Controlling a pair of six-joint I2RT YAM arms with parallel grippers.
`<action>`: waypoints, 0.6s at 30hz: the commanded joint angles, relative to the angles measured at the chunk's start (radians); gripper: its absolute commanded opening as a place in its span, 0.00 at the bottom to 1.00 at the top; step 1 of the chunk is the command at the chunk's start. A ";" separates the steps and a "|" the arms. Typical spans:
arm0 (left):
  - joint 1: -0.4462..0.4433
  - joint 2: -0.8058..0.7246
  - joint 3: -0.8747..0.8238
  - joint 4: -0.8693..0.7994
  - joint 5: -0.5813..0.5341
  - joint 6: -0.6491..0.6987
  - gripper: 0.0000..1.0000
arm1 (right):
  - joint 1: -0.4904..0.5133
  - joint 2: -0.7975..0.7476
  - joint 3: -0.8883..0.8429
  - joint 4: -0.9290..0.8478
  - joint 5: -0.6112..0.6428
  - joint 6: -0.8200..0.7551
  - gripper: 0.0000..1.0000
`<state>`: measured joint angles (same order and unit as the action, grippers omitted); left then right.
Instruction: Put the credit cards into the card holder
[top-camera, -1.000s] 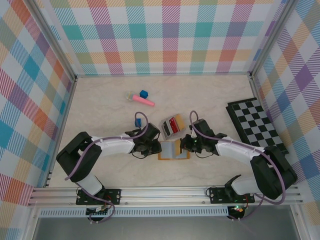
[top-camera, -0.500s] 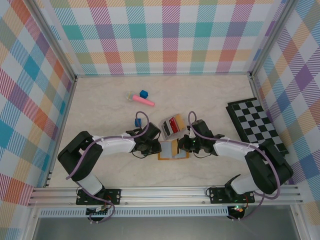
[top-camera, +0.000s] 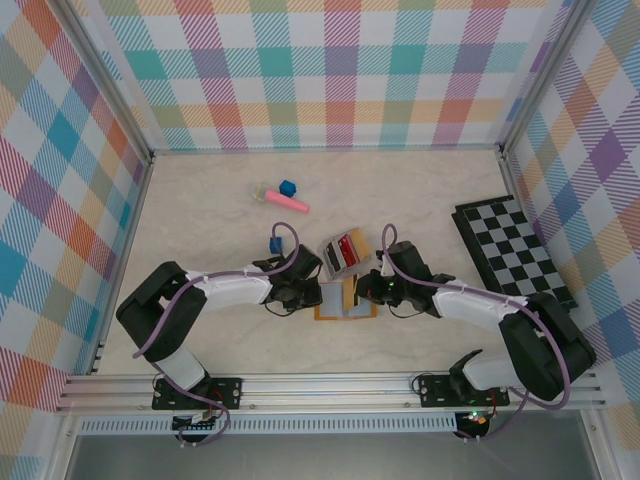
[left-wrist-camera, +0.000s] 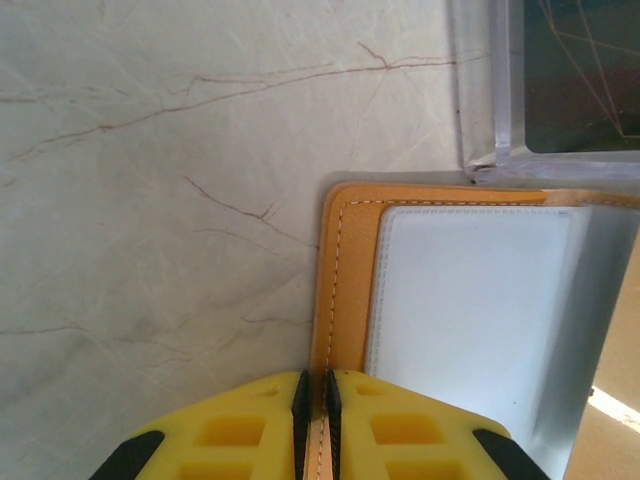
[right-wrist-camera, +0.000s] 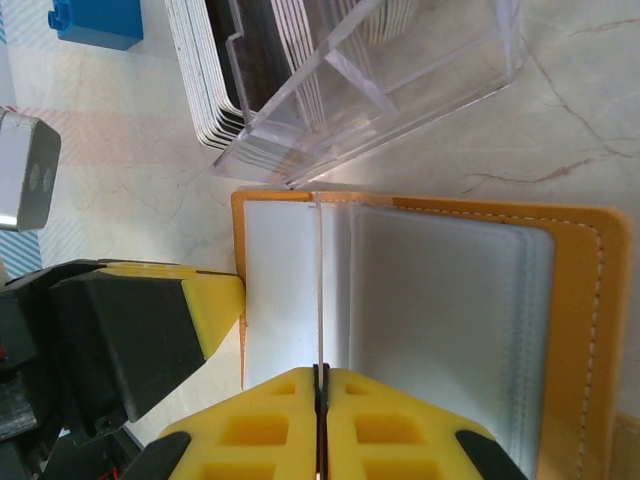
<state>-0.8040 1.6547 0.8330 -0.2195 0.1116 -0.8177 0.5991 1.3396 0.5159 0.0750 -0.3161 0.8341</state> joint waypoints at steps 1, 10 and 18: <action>-0.021 0.066 -0.003 0.020 0.042 0.008 0.15 | 0.002 0.026 -0.012 0.025 -0.020 0.006 0.08; -0.024 0.069 -0.002 0.016 0.041 0.008 0.15 | 0.017 0.129 -0.040 0.144 -0.048 0.045 0.08; -0.026 0.066 0.000 0.004 0.033 0.002 0.14 | 0.024 0.106 -0.030 0.135 -0.050 0.045 0.08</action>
<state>-0.8043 1.6588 0.8398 -0.2279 0.1131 -0.8181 0.6098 1.4502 0.4927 0.2127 -0.3462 0.8761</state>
